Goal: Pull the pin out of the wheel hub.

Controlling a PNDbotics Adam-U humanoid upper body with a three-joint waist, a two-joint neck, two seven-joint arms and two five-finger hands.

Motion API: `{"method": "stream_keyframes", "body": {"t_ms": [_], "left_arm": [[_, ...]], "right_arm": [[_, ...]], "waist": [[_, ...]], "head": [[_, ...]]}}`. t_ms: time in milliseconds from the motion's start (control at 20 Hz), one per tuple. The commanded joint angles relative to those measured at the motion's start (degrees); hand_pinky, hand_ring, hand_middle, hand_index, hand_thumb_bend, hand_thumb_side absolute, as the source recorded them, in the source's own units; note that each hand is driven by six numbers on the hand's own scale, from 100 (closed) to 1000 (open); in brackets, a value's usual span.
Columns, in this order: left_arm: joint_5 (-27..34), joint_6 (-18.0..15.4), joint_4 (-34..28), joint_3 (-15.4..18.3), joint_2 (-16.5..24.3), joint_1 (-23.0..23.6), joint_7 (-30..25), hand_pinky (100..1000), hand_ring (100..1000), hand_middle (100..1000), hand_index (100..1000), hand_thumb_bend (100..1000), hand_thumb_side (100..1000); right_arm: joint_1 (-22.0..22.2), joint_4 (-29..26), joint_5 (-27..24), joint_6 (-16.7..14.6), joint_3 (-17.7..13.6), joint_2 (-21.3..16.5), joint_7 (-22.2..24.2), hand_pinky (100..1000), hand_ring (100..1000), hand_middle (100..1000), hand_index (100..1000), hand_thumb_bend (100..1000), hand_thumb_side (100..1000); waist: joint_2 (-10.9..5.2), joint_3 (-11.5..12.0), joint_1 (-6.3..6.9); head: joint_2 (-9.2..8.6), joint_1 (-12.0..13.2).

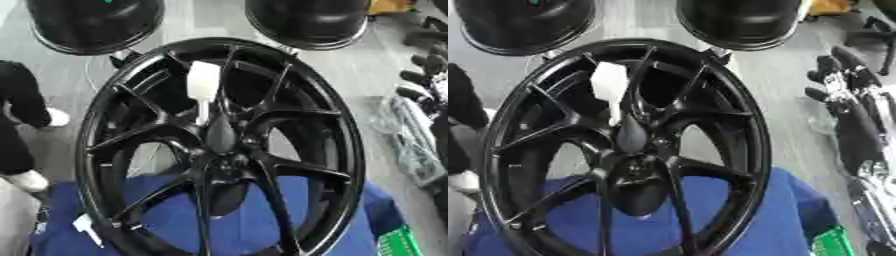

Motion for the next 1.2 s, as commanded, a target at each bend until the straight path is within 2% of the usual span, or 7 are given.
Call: {"method": "stream_keyframes", "body": {"t_ms": [50, 300, 400, 650, 850, 1000, 1200], "left_arm": [[0.1, 0.0, -0.5, 0.2, 1.2, -0.4, 0.0, 944, 829, 871, 865, 328, 707], [-0.4, 0.0, -0.6, 0.2, 2.1, -2.5, 0.0, 944, 833, 899, 868, 334, 705], [-0.7, 0.1, -1.0, -0.6, 5.3, -5.0, -0.6, 936, 833, 902, 871, 331, 685], [0.2, 1.5, -2.8, -6.5, 21.8, -12.0, -6.5, 915, 839, 897, 880, 386, 603], [2.7, 3.3, -5.5, -11.8, 33.5, -17.0, -14.2, 905, 844, 890, 884, 425, 631], [3.1, 3.9, -8.0, -14.1, 39.5, -18.8, -19.8, 891, 844, 887, 888, 421, 655], [2.8, 2.1, -8.6, -16.8, 43.9, -20.7, -28.7, 889, 851, 895, 902, 412, 724]], "right_arm": [[-0.5, -1.4, 0.5, 0.1, -0.3, -1.2, -0.2, 813, 851, 852, 924, 247, 553], [-0.4, -1.2, 0.5, 0.1, -0.5, -1.5, -0.4, 812, 852, 853, 924, 247, 553], [-0.1, -1.1, 0.6, 0.1, -0.4, -1.7, -0.3, 812, 852, 853, 924, 248, 555], [0.4, -1.0, 1.0, 0.1, -0.3, -2.0, -0.4, 811, 848, 849, 923, 253, 554], [0.5, -0.9, 1.1, 0.1, 0.1, -2.2, -0.2, 811, 847, 847, 922, 251, 556], [0.4, -0.9, 1.2, 0.2, 0.4, -2.2, 0.0, 811, 847, 847, 922, 251, 557], [0.4, -0.8, 1.5, 0.4, 0.6, -2.3, 0.2, 811, 846, 847, 922, 251, 559]], "waist": [[-1.48, -0.1, 0.11], [-1.59, -0.1, 0.21], [-1.7, -0.1, 0.39], [-1.8, -0.4, 1.01], [-1.79, -0.9, 1.25], [-1.7, -1.2, 1.33], [-1.6, -1.5, 1.5]], "head": [[-0.43, 0.0], [0.17, -1.4], [0.64, -1.5], [1.06, -1.7], [0.94, -1.8], [0.58, -1.8], [0.32, -1.6]]}}
